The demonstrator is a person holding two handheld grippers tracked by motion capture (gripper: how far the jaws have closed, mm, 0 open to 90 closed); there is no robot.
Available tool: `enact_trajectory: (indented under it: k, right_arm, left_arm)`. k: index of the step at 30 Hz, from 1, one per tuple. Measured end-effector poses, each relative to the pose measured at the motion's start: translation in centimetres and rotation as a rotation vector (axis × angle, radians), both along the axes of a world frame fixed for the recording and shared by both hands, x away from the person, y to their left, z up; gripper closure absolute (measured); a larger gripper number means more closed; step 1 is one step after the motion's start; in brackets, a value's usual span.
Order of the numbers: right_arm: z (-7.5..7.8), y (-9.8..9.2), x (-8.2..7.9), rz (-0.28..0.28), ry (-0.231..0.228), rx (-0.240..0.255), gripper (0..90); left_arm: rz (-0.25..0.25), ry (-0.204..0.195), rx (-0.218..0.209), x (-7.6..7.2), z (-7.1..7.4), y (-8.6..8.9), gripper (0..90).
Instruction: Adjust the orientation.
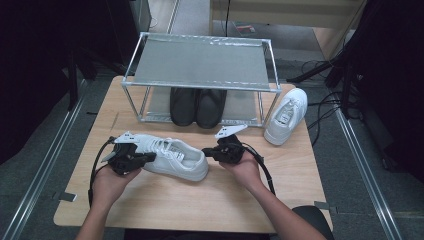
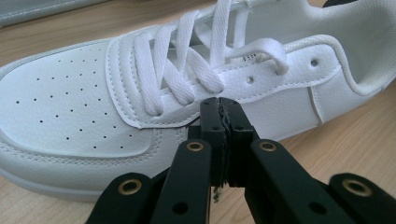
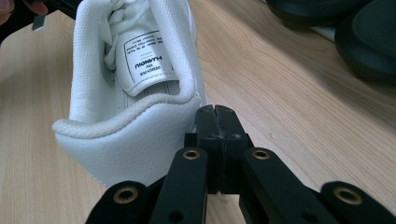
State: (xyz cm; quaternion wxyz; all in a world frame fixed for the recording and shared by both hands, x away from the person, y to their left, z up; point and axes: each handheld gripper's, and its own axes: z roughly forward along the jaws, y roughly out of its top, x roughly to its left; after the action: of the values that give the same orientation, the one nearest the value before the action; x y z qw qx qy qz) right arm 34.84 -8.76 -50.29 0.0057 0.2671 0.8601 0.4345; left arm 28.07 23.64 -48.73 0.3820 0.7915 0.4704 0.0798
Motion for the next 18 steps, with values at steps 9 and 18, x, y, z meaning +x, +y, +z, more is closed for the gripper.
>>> enact_trajectory:
  k: [9,18]
  right_arm:
    - [0.0,-0.2,-0.5,0.014,0.027,0.008,90.0]
    - [0.1,-0.2,-2.1,0.033,0.042,-0.005,90.0]
  left_arm:
    - [-0.025,0.012,-0.036,0.3,-0.5,0.3,89.0]
    - [-0.066,0.027,-0.041,1.0,-0.5,0.5,89.0]
